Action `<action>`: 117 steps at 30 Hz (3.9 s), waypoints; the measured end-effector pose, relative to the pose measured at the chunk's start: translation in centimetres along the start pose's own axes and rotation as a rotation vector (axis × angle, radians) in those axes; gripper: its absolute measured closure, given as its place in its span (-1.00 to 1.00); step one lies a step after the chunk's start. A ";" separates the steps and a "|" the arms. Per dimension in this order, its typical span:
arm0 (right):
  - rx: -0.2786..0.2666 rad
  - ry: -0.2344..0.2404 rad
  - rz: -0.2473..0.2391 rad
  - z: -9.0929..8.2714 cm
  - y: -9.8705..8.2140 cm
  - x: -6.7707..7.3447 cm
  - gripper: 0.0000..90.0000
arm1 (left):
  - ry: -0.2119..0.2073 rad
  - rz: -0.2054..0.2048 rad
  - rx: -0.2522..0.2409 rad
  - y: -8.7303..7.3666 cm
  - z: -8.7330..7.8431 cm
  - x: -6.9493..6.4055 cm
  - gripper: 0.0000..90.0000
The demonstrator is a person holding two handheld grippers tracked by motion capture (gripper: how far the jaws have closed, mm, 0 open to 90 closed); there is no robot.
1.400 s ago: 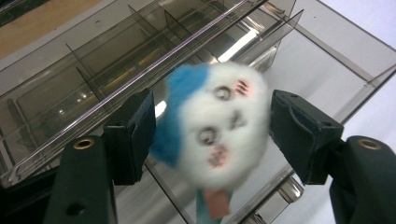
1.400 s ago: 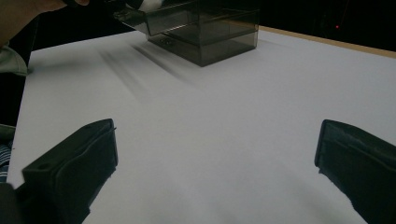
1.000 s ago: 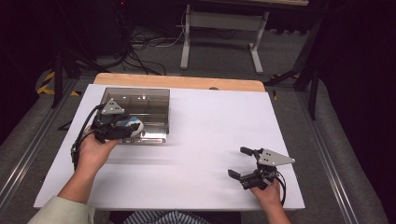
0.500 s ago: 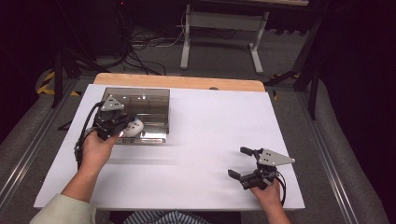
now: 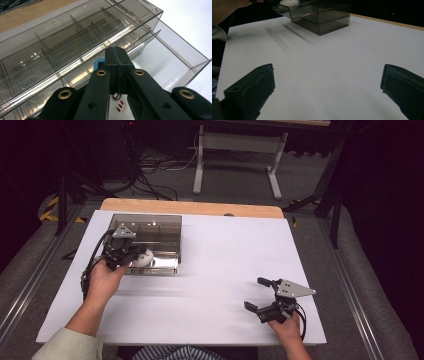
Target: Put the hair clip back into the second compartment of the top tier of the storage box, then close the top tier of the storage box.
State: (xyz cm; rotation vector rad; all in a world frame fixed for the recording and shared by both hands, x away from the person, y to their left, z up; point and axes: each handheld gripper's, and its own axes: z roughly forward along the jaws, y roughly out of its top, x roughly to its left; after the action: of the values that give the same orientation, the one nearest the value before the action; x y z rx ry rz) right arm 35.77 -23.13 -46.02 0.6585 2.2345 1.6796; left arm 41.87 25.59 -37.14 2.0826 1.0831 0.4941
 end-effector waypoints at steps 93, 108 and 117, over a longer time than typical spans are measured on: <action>0.193 -0.051 -0.059 0.5 2.7 2.0 1.00 | -0.159 0.136 -0.129 -3.5 -6.9 0.0 1.00; 0.202 0.003 -0.099 4.9 5.6 4.0 1.00 | -0.128 0.108 -0.101 -5.9 -8.1 1.4 1.00; 0.206 0.049 -0.118 9.3 7.3 5.2 1.00 | -0.088 0.095 -0.054 -7.7 -8.2 2.6 1.00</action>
State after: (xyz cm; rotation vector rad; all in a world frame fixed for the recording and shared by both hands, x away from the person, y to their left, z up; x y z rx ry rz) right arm 37.07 -11.11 -41.52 0.5237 2.4519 1.4383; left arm 34.15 34.13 -37.48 2.0949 0.9139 0.4681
